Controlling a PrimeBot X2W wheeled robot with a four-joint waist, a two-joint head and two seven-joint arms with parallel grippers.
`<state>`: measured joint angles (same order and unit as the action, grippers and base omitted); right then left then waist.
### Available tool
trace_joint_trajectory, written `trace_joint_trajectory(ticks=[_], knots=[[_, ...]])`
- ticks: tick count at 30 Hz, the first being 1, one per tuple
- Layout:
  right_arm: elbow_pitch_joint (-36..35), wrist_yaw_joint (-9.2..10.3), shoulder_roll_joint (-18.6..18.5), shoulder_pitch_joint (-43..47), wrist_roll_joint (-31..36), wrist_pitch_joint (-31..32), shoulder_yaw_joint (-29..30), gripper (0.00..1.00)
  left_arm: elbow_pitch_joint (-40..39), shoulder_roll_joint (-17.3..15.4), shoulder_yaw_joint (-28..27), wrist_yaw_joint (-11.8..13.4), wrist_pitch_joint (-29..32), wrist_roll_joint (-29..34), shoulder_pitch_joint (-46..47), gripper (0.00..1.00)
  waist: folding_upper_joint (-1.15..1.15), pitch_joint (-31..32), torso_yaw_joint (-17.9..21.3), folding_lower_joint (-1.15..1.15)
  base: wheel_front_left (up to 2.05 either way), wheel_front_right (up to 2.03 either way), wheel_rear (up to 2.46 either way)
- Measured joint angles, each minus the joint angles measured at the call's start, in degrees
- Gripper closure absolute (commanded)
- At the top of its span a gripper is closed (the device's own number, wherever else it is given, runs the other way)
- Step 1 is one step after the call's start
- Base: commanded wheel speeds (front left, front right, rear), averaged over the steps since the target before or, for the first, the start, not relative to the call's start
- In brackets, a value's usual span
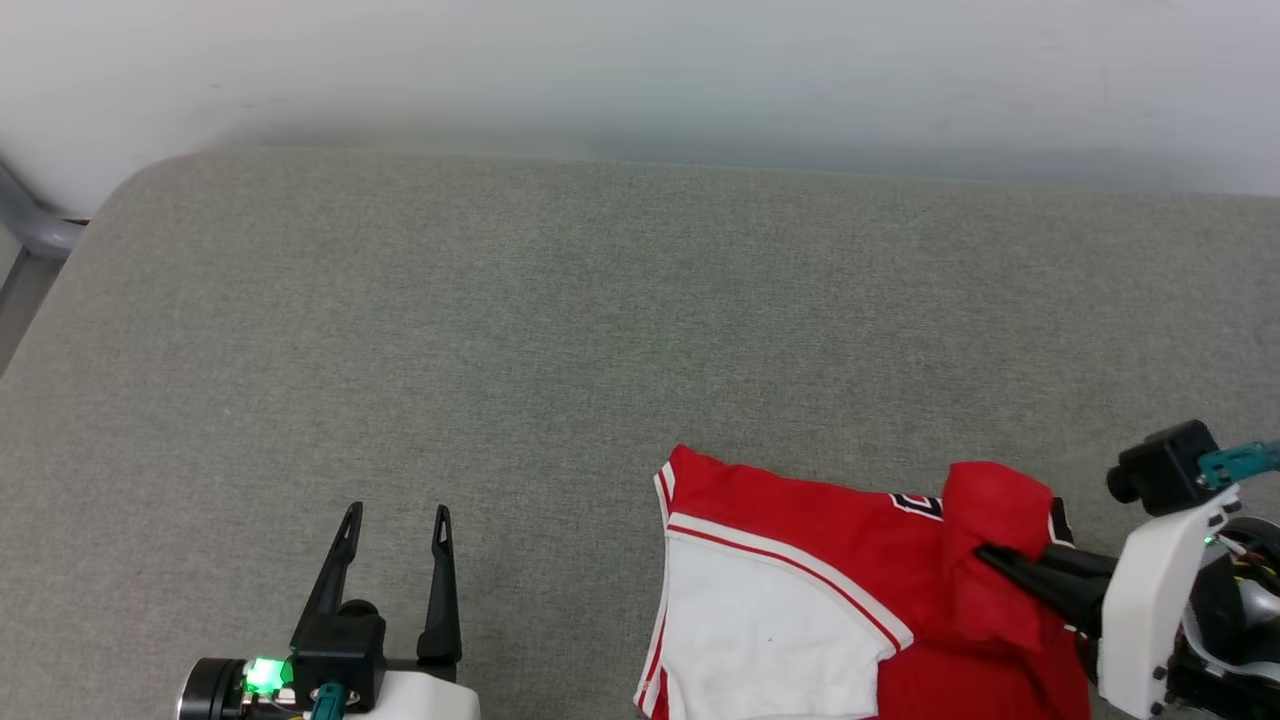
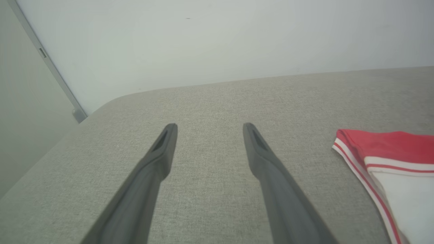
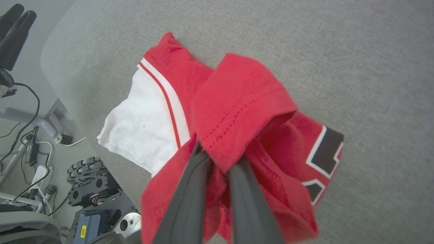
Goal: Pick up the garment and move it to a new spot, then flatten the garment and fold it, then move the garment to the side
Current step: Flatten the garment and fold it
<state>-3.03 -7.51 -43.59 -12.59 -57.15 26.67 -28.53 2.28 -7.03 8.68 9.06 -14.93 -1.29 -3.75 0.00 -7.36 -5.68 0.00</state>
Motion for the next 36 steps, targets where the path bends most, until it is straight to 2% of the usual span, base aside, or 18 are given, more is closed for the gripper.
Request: trace_joint_trajectory(ticks=[9,20,26,27,28,29,36], knots=[[2.6,0.0,8.0,-7.8,5.3,2.6,-6.6,1.0,0.7,0.9,0.6,-0.4,0.0,0.0,1.8,0.0,0.0,-1.5,-3.0,0.0,0.0,0.0,0.0],[15.1,0.0,16.5,-14.2,9.4,0.5,-14.0,1.0,1.2,2.0,1.3,-0.5,-0.1,0.0,2.9,0.0,0.0,-3.8,-5.4,0.0,0.0,0.0,0.0],[18.8,0.0,18.3,-15.8,10.3,-2.0,-17.0,1.0,1.6,2.2,1.4,-0.5,-0.1,0.1,3.2,0.0,0.0,-4.3,-5.2,0.0,0.0,0.0,0.0],[18.7,0.0,18.1,-16.0,10.3,-2.8,-17.4,0.76,1.6,2.2,1.3,-0.5,-0.1,0.1,3.2,0.0,0.0,-4.2,-5.0,0.0,0.0,0.0,0.0],[18.6,0.0,17.9,-16.0,10.4,-3.6,-17.7,0.25,1.7,2.3,1.3,-0.5,-0.1,0.1,3.2,0.0,0.0,-4.1,-4.9,0.0,0.0,0.0,0.0],[18.2,0.0,17.6,-16.0,10.5,-4.7,-17.7,0.0,1.8,2.3,1.3,-0.5,-0.1,0.1,3.2,0.0,0.0,-3.8,-4.7,0.0,0.0,0.0,0.0],[12.1,0.0,13.5,-13.7,12.1,-13.0,-14.2,0.0,1.8,1.8,0.2,-0.8,-0.1,0.1,2.8,0.0,0.0,-1.9,-2.4,0.0,0.0,0.0,0.0]])
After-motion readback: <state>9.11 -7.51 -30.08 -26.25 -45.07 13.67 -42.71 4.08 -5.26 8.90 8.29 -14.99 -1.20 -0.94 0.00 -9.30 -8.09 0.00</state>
